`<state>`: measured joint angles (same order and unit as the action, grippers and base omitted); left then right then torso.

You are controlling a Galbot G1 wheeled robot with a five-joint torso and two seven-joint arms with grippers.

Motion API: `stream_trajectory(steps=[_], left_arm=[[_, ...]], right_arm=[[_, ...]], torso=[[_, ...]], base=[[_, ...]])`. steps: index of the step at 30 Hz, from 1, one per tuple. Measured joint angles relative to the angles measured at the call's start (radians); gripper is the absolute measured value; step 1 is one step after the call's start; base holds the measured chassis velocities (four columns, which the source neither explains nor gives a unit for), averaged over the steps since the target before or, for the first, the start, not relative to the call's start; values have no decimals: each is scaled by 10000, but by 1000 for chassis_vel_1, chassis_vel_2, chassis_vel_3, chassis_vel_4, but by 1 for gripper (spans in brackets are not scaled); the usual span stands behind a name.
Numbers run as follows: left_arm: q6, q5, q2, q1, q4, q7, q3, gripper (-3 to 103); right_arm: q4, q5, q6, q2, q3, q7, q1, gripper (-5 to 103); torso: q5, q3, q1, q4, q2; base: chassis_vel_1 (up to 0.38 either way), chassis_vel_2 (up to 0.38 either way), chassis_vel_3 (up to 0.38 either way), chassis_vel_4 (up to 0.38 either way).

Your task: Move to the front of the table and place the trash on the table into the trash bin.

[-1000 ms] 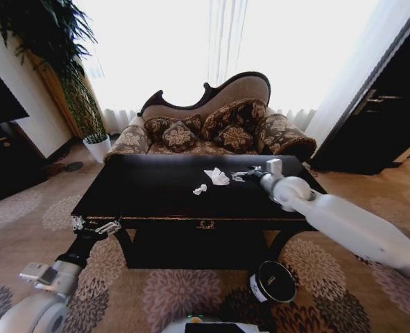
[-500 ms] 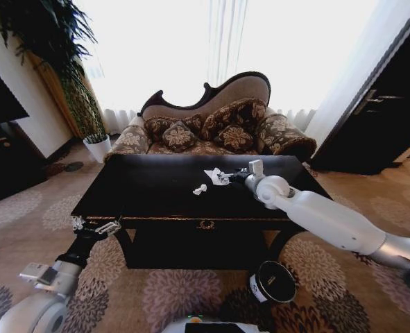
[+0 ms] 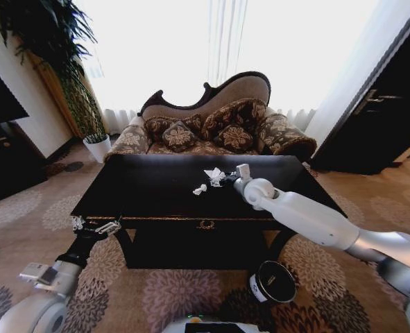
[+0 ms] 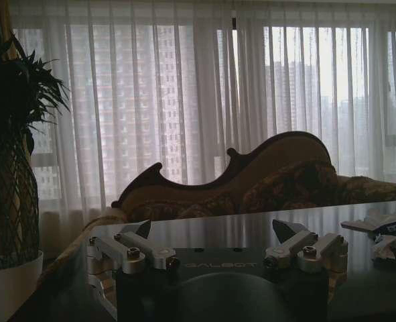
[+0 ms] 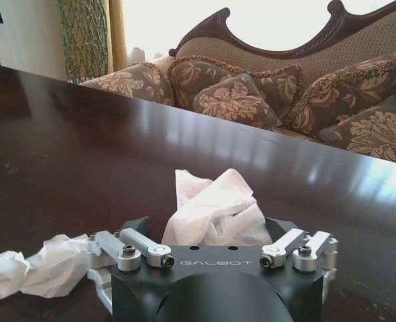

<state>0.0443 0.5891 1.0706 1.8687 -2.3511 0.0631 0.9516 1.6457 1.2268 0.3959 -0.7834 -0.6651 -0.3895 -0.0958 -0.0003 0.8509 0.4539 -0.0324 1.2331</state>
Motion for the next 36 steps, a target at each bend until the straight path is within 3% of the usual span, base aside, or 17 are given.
stream_trajectory(steps=[1,3,5,8,10,14,15,18,20,23,28,36], left_arm=[[0,0,0,0,0,0,0,100],[0,0,0,0,0,0,0,100],[0,0,0,0,0,0,0,100],[0,0,0,0,0,0,0,100],[0,0,0,0,0,0,0,100],[0,0,0,0,0,0,0,100],[0,0,0,0,0,0,0,100],[0,0,0,0,0,0,0,100],[0,0,0,0,0,0,0,100],[0,0,0,0,0,0,0,100],[-1,0,0,0,0,0,0,100],[0,0,0,0,0,0,0,100]], right_arm=[[-25,-24,-7,-29,-10,8,-3,95],[-44,-52,-30,-92,-16,18,-11,79],[-44,-53,-34,-96,-16,19,-12,79],[5,-59,-64,-97,37,19,-91,62],[14,-60,-66,-88,55,19,-106,62],[83,-76,-83,5,152,34,-186,41],[83,-76,-83,5,152,34,-186,41],[142,-78,-105,67,222,39,-231,25],[163,-79,-110,81,251,39,-250,25],[288,-80,-125,149,409,40,-363,8],[446,-90,-170,325,670,39,-551,1],[1121,-108,-265,1139,1847,131,-1414,1]], torso=[[0,0,0,-1,0],[1,0,0,0,0],[1,0,0,0,0],[0,0,0,0,0],[1,-1,-1,0,1],[1,0,0,-1,0],[1,0,0,-1,0],[1,0,0,-1,0],[1,0,0,-1,0],[1,0,0,-1,0],[2,0,0,0,0],[2,0,0,0,0]], base=[[0,0,0,0],[0,0,0,0],[0,0,0,0],[0,0,0,0],[0,0,0,0],[0,0,0,0],[0,0,0,0],[0,0,0,0],[0,0,0,0],[0,0,0,0],[0,0,0,0],[0,0,0,0]])
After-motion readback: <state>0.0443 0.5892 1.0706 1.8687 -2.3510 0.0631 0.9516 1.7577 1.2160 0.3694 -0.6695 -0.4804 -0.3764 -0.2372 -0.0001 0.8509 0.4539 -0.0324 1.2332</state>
